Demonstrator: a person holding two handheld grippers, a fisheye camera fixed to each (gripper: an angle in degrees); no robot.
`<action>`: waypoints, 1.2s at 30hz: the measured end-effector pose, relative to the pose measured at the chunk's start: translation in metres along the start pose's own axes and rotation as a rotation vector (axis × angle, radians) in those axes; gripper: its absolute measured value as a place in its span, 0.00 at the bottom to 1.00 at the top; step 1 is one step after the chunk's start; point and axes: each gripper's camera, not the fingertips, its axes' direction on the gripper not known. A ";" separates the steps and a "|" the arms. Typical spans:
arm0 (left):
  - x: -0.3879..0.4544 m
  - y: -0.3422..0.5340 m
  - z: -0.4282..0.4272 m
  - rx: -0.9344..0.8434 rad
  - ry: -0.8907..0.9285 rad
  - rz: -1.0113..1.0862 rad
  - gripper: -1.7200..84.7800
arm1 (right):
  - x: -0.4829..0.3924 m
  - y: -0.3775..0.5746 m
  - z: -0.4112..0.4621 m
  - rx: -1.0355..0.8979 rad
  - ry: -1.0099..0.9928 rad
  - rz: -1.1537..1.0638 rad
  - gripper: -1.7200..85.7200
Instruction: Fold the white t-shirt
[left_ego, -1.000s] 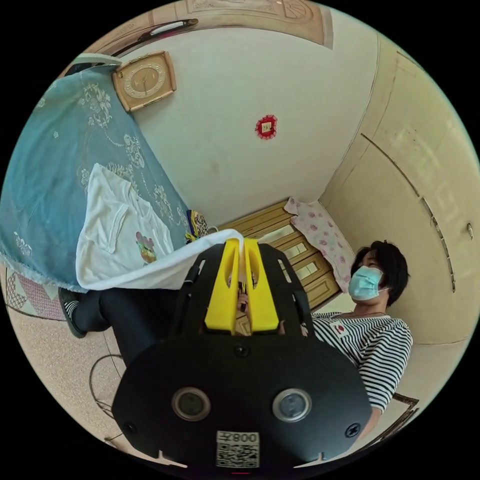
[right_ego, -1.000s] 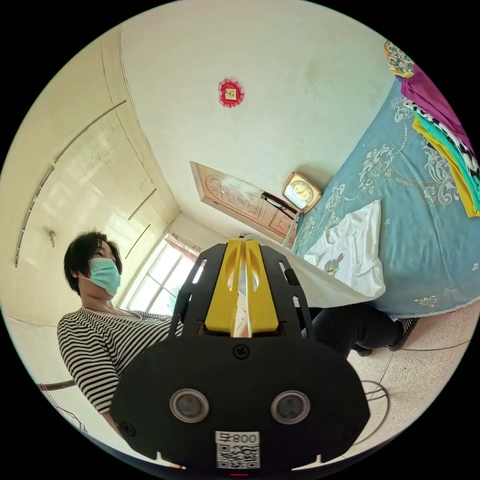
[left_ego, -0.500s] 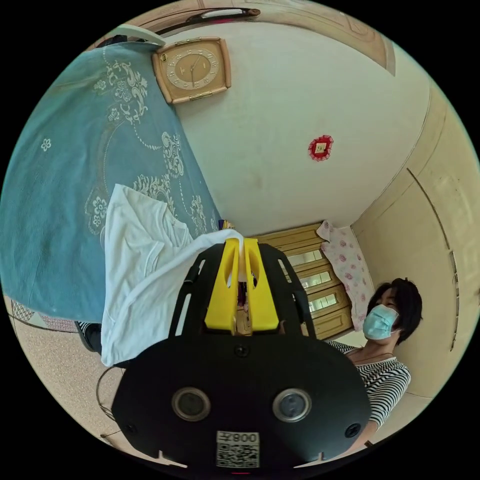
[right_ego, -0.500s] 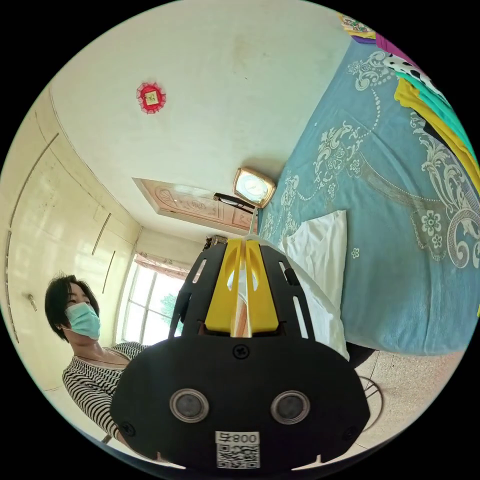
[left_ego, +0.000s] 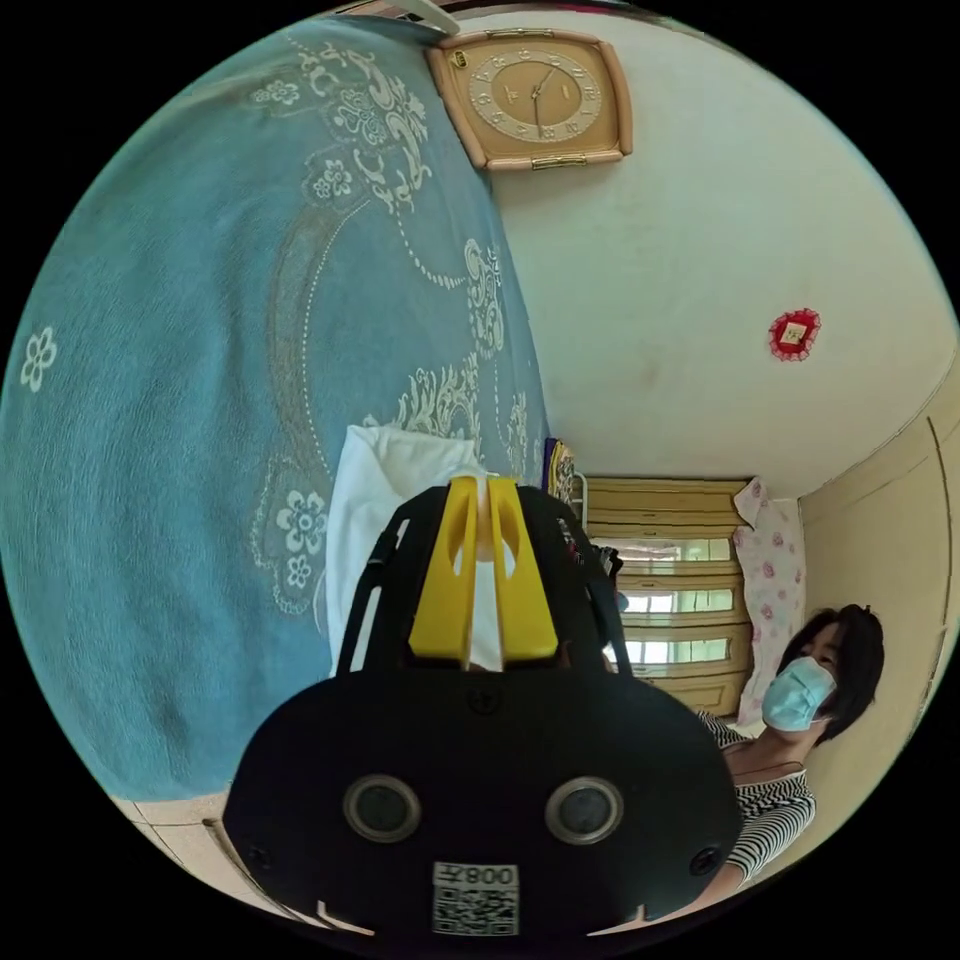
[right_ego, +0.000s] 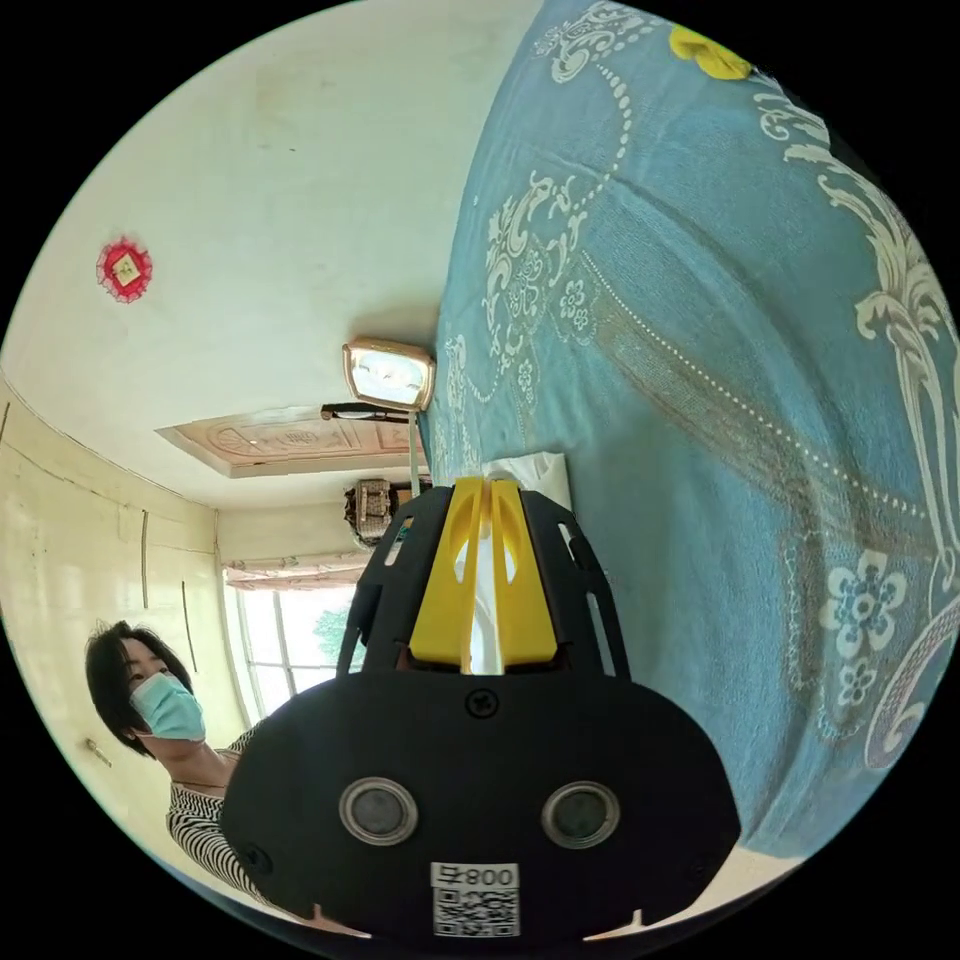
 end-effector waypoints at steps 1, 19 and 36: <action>-0.009 -0.016 0.003 -0.004 -0.019 -0.016 0.06 | 0.000 -0.006 0.001 -0.005 0.006 0.008 0.04; -0.074 -0.170 -0.011 0.055 -0.027 -0.011 0.06 | -0.030 -0.102 0.003 -0.044 -0.020 0.028 0.04; -0.137 -0.193 -0.039 0.255 0.044 -0.011 0.09 | -0.021 -0.111 0.008 0.000 -0.063 0.026 0.09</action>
